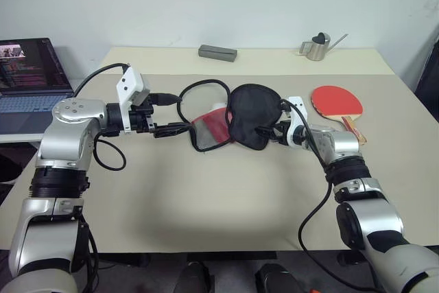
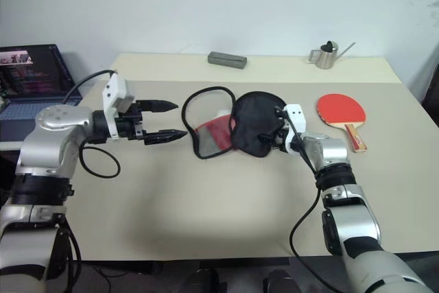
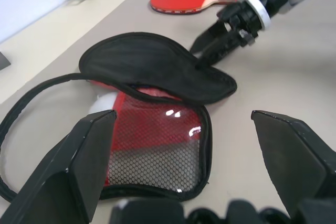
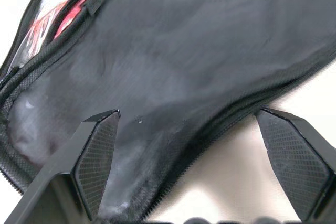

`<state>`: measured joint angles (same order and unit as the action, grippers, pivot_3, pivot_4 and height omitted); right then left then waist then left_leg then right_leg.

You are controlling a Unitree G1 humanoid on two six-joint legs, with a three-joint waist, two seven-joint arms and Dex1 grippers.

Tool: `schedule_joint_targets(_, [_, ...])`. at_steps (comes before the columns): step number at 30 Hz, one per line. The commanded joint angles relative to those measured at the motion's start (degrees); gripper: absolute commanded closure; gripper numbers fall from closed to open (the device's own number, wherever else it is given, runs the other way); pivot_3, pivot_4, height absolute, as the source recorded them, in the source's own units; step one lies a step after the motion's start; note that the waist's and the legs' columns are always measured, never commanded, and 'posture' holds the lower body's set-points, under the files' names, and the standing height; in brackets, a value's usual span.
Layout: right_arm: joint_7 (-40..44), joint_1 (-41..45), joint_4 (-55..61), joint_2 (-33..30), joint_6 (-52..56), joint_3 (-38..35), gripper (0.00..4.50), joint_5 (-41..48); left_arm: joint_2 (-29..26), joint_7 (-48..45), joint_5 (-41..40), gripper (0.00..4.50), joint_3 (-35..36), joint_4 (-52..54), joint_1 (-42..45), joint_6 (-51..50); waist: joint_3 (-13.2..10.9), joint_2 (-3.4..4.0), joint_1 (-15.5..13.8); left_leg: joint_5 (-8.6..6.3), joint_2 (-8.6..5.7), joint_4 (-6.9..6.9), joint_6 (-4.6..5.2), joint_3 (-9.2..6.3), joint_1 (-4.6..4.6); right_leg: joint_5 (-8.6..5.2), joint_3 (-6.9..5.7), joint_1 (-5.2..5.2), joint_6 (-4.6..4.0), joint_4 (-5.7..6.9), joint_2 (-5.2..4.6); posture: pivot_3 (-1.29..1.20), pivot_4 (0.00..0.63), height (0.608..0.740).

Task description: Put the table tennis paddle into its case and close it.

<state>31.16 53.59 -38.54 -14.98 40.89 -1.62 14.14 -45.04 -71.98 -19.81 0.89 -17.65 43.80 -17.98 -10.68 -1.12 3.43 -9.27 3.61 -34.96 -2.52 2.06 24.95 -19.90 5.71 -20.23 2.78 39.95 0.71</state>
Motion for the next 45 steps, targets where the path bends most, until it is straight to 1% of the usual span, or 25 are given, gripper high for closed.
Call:
schedule_joint_targets(1, [0.54,0.52,2.66,-0.46,-1.78,2.29,0.02,-2.28,-0.33,-0.15,0.32,0.00,0.95,0.16,1.56,1.61,0.00,0.00,0.00,0.00,0.00,0.00,0.00,0.00,0.00,0.00,0.00,-0.01,0.00,0.00,0.00,0.00,0.150,0.740])
schedule_joint_targets(4, [-0.57,0.06,2.96,-0.98,-3.57,3.79,0.02,-4.52,-0.20,-0.11,0.55,0.00,1.02,-0.17,1.54,2.02,0.00,0.00,0.00,0.00,0.00,0.00,0.00,-0.01,0.00,0.00,0.00,-0.01,0.00,0.00,0.00,0.00,0.150,0.740])
schedule_joint_targets(7, [-0.27,-0.16,3.75,-0.87,-3.33,3.52,0.02,-4.62,-0.09,-0.05,0.82,0.00,1.08,-0.51,1.46,2.45,0.00,0.00,0.00,0.00,0.00,0.00,0.00,-0.02,0.00,0.00,0.00,-0.01,0.00,0.00,0.00,0.00,0.150,0.740])
schedule_joint_targets(10, [-0.50,-0.19,3.97,-0.53,-3.14,2.66,0.60,-4.26,-0.08,-0.08,1.06,0.00,0.98,-0.61,1.34,2.73,0.00,0.00,0.00,0.00,0.00,0.00,-0.01,-0.03,0.00,0.00,0.00,-0.01,0.00,0.00,0.00,0.00,0.150,0.740])
schedule_joint_targets(20, [-0.49,-2.38,8.47,-1.11,0.57,1.92,4.10,-3.48,-1.74,-1.96,1.74,0.00,0.34,3.81,-3.45,2.31,0.00,0.00,0.02,0.00,0.02,0.02,-0.01,-0.04,0.00,0.00,0.00,-0.02,-0.01,0.00,0.00,0.00,0.150,0.740])
schedule_joint_targets(21, [-0.61,-2.74,9.10,-1.37,1.08,1.84,4.39,-3.42,-1.96,-2.14,1.66,0.00,0.20,4.96,-4.29,2.03,0.00,0.00,0.00,0.00,0.02,0.02,-0.01,-0.04,0.01,-0.01,0.00,-0.01,-0.01,0.00,0.00,0.00,0.150,0.740])
schedule_joint_targets(22, [-0.71,-3.04,9.66,-1.54,1.48,1.79,4.47,-3.38,-2.10,-2.19,1.56,0.00,0.16,5.85,-4.90,1.77,0.00,0.00,0.00,0.00,0.02,0.02,-0.01,-0.05,0.01,-0.01,0.00,-0.01,-0.01,-0.01,0.00,0.00,0.150,0.740])
schedule_joint_targets(26, [-0.29,-4.31,11.76,-3.42,2.95,1.58,4.47,-3.39,-2.24,-2.54,0.92,0.00,-0.07,9.76,-6.87,0.33,0.00,0.00,-0.01,0.00,0.01,0.01,-0.01,-0.05,0.02,-0.01,0.00,-0.01,-0.01,-0.01,-0.01,0.00,0.150,0.740])
schedule_joint_targets(35, [0.65,-8.23,16.06,-9.02,5.96,0.47,4.47,-2.72,-1.26,-3.51,-0.01,0.00,-0.68,13.74,-6.73,-2.23,0.00,-0.01,-0.13,0.00,0.00,0.02,0.00,-0.05,0.03,-0.01,0.00,-0.01,-0.02,-0.05,0.00,0.00,0.150,0.740])
schedule_joint_targets(42, [-2.82,-15.47,30.40,-9.07,16.96,-3.04,4.47,0.60,-1.23,-5.36,-0.92,0.00,-1.70,14.99,-5.75,-2.97,-0.01,-0.01,-0.15,0.00,0.01,0.03,0.00,-0.06,0.04,-0.02,0.01,-0.01,-0.02,-0.05,0.00,0.00,0.150,0.740])
schedule_joint_targets(45, [-4.49,-17.31,35.43,-8.71,21.20,-5.00,4.47,2.36,-1.21,-5.93,-1.48,0.00,-2.11,15.64,-5.45,-3.49,-0.01,-0.01,-0.15,0.00,0.00,0.03,-0.01,-0.07,0.05,-0.02,0.00,0.00,-0.02,-0.05,0.00,0.00,0.150,0.740])
